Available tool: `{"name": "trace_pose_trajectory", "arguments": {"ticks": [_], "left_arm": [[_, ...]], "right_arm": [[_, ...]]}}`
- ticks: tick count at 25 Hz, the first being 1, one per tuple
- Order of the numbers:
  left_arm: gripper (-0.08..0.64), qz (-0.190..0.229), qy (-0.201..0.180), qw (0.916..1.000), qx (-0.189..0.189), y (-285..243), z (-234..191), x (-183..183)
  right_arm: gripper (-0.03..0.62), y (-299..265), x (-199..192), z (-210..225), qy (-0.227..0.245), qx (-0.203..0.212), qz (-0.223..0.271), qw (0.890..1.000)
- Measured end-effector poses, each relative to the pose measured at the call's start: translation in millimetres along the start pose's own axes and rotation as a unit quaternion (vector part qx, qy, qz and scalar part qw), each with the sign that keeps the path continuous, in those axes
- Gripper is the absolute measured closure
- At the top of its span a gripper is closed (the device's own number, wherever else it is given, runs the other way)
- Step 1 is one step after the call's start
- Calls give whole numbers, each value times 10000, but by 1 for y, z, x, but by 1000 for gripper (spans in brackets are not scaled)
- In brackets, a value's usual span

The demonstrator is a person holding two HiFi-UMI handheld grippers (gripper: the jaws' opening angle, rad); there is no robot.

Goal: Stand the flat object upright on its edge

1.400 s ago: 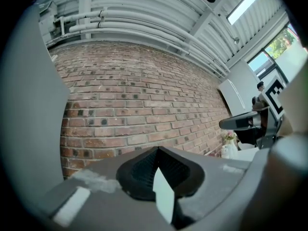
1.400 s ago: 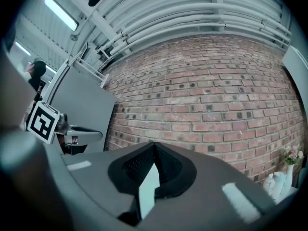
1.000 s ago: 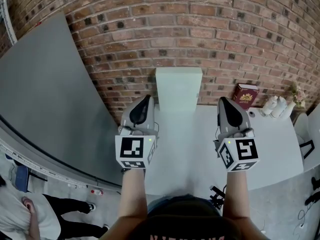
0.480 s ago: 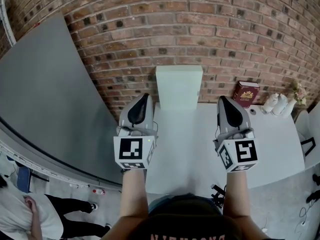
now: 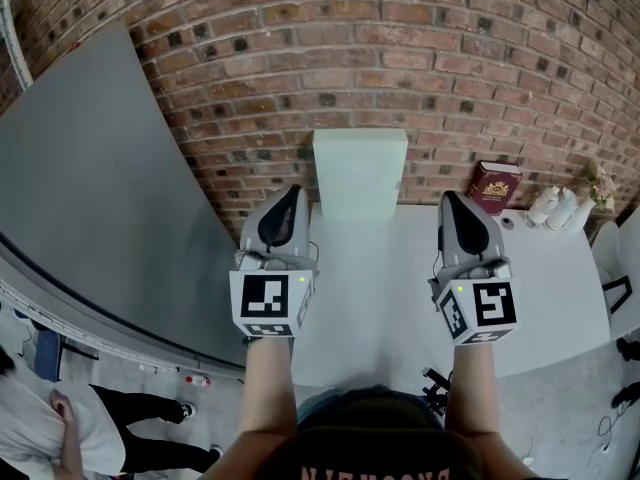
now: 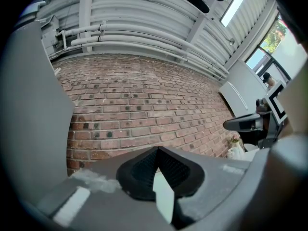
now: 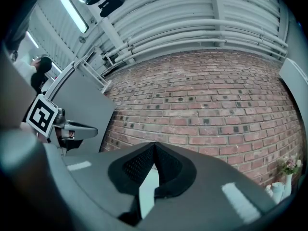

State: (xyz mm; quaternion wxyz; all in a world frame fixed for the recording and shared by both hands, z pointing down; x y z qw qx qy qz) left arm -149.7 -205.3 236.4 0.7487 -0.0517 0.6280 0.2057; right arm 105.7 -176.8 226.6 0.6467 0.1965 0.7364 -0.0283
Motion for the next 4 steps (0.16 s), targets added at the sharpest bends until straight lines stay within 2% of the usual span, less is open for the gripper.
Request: {"name": "trace_pose_trajectory", "arguments": {"ticks": [4], "left_arm": [[560,-6,24,10000,18,-1,0,-2]], "right_arm": [[592,-1,-3,0,-3,16,17,10000]]}}
Point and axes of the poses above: the fingertips, and each gripper's own axes: y backward along the fingers, z to its right, x out of its top, the point moved 7 cm from there along y, backward along the fingers, and after that the axes turned 2 degrees about -z, right-handed, at the moved point
